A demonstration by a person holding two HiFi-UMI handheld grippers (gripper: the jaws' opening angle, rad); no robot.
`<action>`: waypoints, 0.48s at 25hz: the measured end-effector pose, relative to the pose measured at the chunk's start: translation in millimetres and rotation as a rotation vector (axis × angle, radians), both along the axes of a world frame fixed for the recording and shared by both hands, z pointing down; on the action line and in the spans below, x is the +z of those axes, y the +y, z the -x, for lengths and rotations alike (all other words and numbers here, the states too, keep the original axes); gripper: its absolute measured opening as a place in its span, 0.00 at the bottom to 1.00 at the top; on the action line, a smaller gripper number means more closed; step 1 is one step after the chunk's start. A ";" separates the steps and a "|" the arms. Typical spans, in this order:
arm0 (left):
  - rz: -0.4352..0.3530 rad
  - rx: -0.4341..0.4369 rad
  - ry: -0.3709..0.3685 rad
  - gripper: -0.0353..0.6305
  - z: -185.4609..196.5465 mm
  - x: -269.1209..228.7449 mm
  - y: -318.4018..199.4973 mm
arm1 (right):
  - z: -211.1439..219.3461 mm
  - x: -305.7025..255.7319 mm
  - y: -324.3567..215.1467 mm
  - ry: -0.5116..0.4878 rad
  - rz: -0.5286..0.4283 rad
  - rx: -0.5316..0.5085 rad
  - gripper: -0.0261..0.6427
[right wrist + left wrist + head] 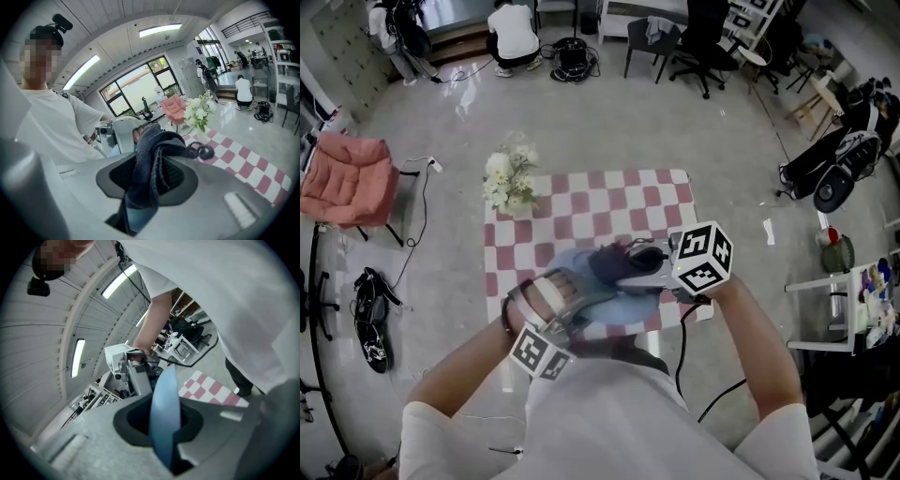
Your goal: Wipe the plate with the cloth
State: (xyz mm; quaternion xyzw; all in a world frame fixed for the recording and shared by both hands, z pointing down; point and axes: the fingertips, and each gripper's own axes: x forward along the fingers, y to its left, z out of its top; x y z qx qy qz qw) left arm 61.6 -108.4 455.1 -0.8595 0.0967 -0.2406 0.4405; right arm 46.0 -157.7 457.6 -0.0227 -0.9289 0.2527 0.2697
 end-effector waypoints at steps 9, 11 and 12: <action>-0.045 0.046 -0.009 0.11 -17.5 -11.7 13.0 | 21.2 -13.2 -2.0 -0.067 0.055 -0.040 0.22; -0.055 0.043 -0.012 0.11 -18.6 -13.0 13.1 | 23.9 -14.2 -3.2 -0.070 0.064 -0.043 0.22; -0.060 0.041 -0.013 0.11 -18.2 -13.6 13.2 | 24.7 -14.8 -4.6 -0.073 0.074 -0.038 0.22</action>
